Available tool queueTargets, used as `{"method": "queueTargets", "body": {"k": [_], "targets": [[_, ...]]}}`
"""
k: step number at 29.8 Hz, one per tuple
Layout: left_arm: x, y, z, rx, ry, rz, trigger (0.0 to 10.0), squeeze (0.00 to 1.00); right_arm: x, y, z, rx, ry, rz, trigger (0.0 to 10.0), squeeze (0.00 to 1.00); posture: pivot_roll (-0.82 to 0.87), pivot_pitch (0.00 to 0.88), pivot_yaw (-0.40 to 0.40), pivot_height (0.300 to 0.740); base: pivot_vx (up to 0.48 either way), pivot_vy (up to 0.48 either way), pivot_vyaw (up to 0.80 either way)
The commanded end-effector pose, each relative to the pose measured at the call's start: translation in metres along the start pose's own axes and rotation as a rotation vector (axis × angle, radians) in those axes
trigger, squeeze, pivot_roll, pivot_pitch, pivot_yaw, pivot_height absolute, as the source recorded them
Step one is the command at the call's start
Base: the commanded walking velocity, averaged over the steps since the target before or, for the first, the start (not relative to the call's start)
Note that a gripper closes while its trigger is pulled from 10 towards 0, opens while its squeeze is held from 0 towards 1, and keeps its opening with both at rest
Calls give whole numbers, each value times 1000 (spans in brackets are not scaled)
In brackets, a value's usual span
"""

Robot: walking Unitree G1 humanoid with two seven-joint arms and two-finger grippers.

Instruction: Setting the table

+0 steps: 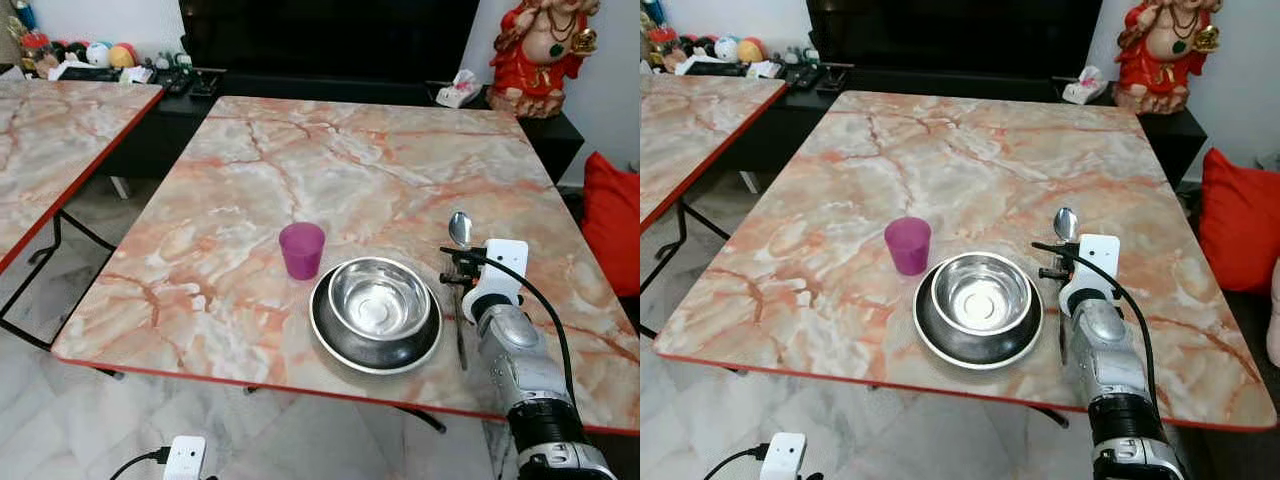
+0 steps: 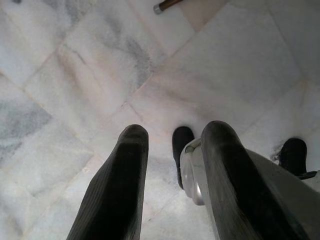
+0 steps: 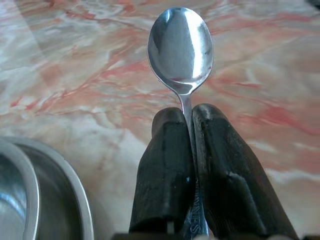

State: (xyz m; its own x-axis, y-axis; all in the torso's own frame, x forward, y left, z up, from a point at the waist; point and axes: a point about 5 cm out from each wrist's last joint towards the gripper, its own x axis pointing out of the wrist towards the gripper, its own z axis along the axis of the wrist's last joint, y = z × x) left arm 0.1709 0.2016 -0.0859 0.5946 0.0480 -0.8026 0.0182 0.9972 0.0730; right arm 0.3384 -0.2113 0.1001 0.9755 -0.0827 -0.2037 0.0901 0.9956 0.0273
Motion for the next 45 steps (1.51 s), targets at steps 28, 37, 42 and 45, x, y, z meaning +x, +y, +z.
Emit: {"method": "queueTargets", "body": {"k": [28,37,42,45], "targets": [[-1,8,-1,3,15,3,10000,0,15,-6,-3,-7,51,-70,10000,0,32,16,26,736,0,100,0],[-1,6,-3,13,32,1,10000,0,16,-9,1,-14,36,-80,10000,0,30,15,19,736,0,88,0],[-1,7,-5,9,37,4,10000,0,17,-10,2,-14,32,-83,10000,0,30,15,18,736,0,0,0],[-2,7,-7,6,40,6,10000,0,17,-10,2,-15,31,-86,10000,0,30,15,17,736,0,0,0]]}}
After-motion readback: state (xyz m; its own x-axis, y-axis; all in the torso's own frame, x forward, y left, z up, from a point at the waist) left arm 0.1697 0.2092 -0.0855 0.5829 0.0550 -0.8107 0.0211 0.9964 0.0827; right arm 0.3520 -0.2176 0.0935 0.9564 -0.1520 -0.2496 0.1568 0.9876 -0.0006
